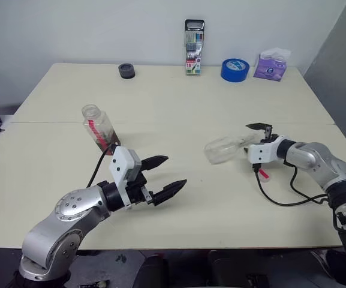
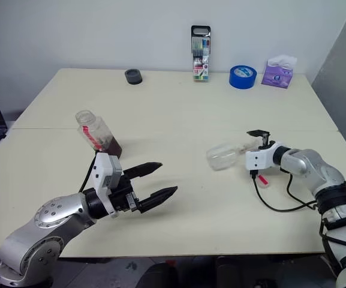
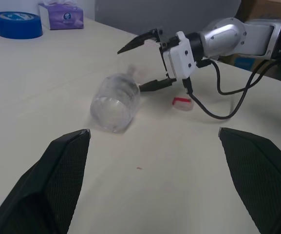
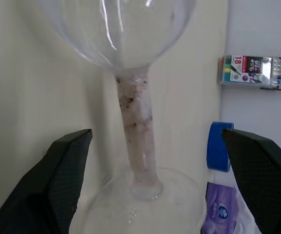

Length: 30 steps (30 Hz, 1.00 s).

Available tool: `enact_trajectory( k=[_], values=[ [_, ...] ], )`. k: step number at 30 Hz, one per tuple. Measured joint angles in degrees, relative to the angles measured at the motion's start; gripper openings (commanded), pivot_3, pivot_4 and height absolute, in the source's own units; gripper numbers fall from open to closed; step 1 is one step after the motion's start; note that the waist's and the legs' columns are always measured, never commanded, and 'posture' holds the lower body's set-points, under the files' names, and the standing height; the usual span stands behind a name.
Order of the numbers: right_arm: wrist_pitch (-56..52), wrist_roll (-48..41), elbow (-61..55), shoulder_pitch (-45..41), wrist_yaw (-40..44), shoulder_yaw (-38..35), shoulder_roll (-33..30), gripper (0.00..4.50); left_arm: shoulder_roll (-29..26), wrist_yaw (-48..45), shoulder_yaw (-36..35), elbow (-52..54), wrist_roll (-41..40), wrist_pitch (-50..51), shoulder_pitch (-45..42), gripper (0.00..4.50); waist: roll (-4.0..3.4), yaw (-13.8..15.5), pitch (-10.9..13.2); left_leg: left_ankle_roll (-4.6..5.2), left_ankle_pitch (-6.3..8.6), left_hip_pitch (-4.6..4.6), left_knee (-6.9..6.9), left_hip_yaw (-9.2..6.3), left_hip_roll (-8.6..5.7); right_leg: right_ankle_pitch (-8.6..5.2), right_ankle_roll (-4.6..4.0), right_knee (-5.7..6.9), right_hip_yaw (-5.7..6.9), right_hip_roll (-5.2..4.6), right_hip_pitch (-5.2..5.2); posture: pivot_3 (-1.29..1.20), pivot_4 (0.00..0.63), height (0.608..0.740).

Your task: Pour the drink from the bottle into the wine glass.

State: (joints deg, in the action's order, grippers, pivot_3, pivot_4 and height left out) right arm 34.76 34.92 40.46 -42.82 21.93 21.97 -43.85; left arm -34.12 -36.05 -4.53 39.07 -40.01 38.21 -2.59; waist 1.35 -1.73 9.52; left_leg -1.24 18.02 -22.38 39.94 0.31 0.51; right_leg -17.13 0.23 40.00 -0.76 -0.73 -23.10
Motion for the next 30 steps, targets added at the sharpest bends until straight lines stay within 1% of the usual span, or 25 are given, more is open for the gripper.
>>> enact_trajectory(
  k=[4, 9, 12, 13, 17, 22, 23, 27, 30],
  values=[
    [-0.23, 2.61, 3.36, -2.82, -2.18, 1.41, 1.91, 4.50, 0.04, 0.55, -0.05, 0.06, 0.05, -0.07, 0.99, 4.49, 0.01, -0.24, -0.01, 0.00, 0.00, 0.06, 0.01, 0.04, 0.02, 0.02, -0.03, 0.05, -0.05, 0.01, 0.01, 0.00, 0.150, 0.740],
    [-1.93, 5.46, 7.83, -6.29, -5.26, 3.00, 5.37, 4.50, 0.09, 0.93, 0.08, 0.83, -0.08, -0.07, 2.29, 4.49, 0.01, -0.49, -0.01, 0.00, 0.00, 0.40, -0.02, 0.13, 0.05, 0.03, -0.05, 0.09, -0.12, 0.03, 0.25, 0.00, 0.150, 0.740],
    [-2.63, 6.56, 10.56, -7.79, -6.50, 4.03, 6.93, 3.91, 0.02, 0.75, 0.04, 0.93, -0.23, -0.07, 2.53, 4.50, 0.01, -0.60, 0.00, 0.00, 0.00, 0.76, -0.05, 0.10, 0.04, 0.03, -0.05, 0.02, -0.10, 0.03, 0.63, 0.00, 0.150, 0.740],
    [-2.69, 6.68, 11.34, -7.86, -6.76, 4.16, 7.31, 3.61, -0.04, 0.56, 0.01, 0.94, -0.25, -0.07, 2.71, 4.50, 0.01, -0.60, 0.00, 0.00, 0.01, 0.86, -0.06, 0.07, 0.04, 0.03, -0.05, -0.02, -0.08, 0.04, 0.76, 0.00, 0.150, 0.740],
    [-2.87, 6.96, 13.72, -8.31, -7.84, 4.97, 8.80, 2.15, -0.51, 0.39, -0.23, 0.93, -0.27, -0.08, 3.13, 4.50, 0.01, -0.60, 0.00, 0.00, 0.01, 0.94, -0.09, 0.07, 0.03, 0.03, -0.05, -0.02, -0.09, 0.04, 0.83, 0.00, 0.150, 0.740],
    [-3.40, 9.15, 13.97, -9.21, -9.53, 6.66, 9.27, 0.39, -1.15, 0.46, -1.07, 1.37, -0.51, -0.06, 4.46, 4.50, -0.01, -0.59, 0.01, 0.00, 0.01, 0.91, -0.11, 0.06, 0.03, 0.02, -0.06, -0.04, -0.09, 0.03, 0.81, 0.00, 0.150, 0.740],
    [-3.88, 9.43, 13.96, -9.56, -9.81, 6.93, 9.38, 0.21, -1.23, 0.54, -1.50, 1.89, -0.65, 0.02, 5.09, 4.50, -0.01, -0.59, 0.02, 0.00, 0.01, 0.91, -0.11, 0.05, 0.03, 0.02, -0.06, -0.04, -0.08, 0.04, 0.80, 0.00, 0.150, 0.740],
    [-5.90, 9.83, 13.72, -10.78, -11.99, 6.81, 11.54, 0.22, -1.38, 1.75, -3.46, 4.98, -2.64, 0.20, 8.61, 4.50, -0.02, -0.73, 0.04, 0.00, 0.01, 0.90, -0.13, 0.05, 0.04, 0.02, -0.06, -0.04, -0.09, 0.04, 0.79, 0.00, 0.150, 0.740],
    [-6.13, 7.40, 13.11, -12.84, -13.47, 5.54, 17.24, 0.22, -0.90, 3.01, -6.46, 7.15, -3.87, 0.12, 14.21, 4.50, -0.07, -1.62, 0.07, 0.00, 0.01, 0.93, -0.21, 0.04, 0.06, 0.01, -0.08, 0.00, -0.12, 0.07, 0.75, 0.00, 0.150, 0.740]
  ],
)
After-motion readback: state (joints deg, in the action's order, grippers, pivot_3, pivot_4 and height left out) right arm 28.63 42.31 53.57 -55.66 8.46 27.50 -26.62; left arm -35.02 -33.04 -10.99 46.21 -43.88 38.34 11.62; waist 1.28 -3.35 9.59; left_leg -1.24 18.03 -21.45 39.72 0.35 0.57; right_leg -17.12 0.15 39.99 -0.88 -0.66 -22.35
